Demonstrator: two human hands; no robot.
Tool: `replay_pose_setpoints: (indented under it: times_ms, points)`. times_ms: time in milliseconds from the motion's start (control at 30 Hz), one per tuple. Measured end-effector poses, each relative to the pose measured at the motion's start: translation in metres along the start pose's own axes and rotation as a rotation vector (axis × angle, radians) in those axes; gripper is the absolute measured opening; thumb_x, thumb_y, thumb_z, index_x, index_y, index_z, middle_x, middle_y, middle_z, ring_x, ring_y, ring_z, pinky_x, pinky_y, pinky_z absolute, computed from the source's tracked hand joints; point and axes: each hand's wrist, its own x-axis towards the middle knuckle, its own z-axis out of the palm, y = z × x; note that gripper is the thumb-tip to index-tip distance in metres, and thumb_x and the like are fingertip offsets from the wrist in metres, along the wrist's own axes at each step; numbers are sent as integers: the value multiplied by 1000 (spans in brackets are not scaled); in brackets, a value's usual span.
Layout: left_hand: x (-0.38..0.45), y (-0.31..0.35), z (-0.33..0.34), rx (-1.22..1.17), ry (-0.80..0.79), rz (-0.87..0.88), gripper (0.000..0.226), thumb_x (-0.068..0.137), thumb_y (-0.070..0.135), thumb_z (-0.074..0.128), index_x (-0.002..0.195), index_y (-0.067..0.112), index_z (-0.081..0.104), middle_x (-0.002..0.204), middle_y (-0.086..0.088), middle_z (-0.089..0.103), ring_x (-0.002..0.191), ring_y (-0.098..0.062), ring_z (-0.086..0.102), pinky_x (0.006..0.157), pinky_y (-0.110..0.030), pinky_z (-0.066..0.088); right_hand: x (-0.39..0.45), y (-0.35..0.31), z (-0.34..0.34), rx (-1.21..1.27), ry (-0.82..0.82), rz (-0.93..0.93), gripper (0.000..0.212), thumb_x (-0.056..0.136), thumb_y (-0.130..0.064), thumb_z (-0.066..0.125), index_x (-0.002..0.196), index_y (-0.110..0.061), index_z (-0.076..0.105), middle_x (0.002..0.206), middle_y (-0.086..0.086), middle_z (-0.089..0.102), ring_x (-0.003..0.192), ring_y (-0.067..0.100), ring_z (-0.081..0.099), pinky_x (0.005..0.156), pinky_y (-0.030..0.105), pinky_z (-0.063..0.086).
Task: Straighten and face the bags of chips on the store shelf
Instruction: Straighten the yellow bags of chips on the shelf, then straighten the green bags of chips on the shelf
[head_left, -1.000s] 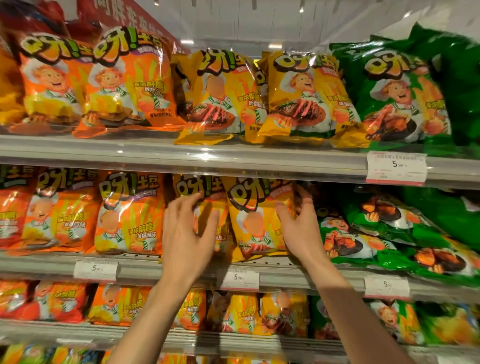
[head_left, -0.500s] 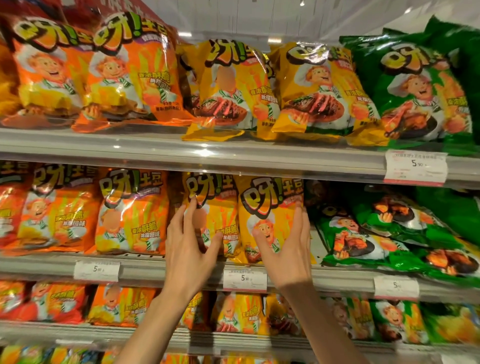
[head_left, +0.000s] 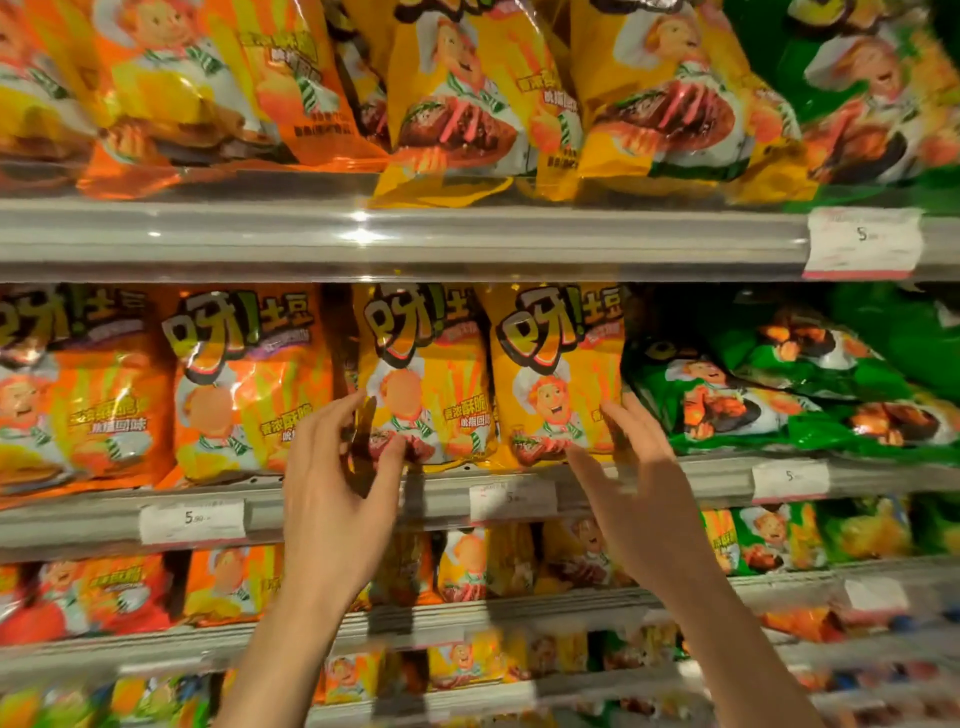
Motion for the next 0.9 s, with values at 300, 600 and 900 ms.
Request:
replay_pose_setpoints:
  times_ms: [300, 600, 900]
  points:
    - [-60, 6, 25, -289, -181, -269, 25, 97, 30, 65, 119, 39, 58, 99, 15, 71, 96, -7, 68, 77, -25, 47, -64, 50, -30, 176, -18, 269, 31, 95, -36, 61, 123, -25, 62, 104, -17, 68, 92, -10, 63, 72, 4, 46]
    - [-91, 60, 98, -355, -168, -400, 19, 87, 42, 67, 106, 40, 67, 101, 16, 74, 94, -8, 70, 89, -37, 54, -59, 116, -107, 224, -39, 344, 17, 94, -38, 60, 111, -37, 63, 98, -19, 70, 88, -7, 64, 70, 9, 49]
    - [-102, 161, 190, -313, -86, -302, 24, 89, 43, 66, 113, 40, 63, 96, 15, 73, 84, -9, 70, 72, -28, 51, -27, 176, -218, 253, -72, 255, 17, 96, -21, 60, 109, -32, 64, 89, -18, 72, 87, -6, 65, 73, 7, 48]
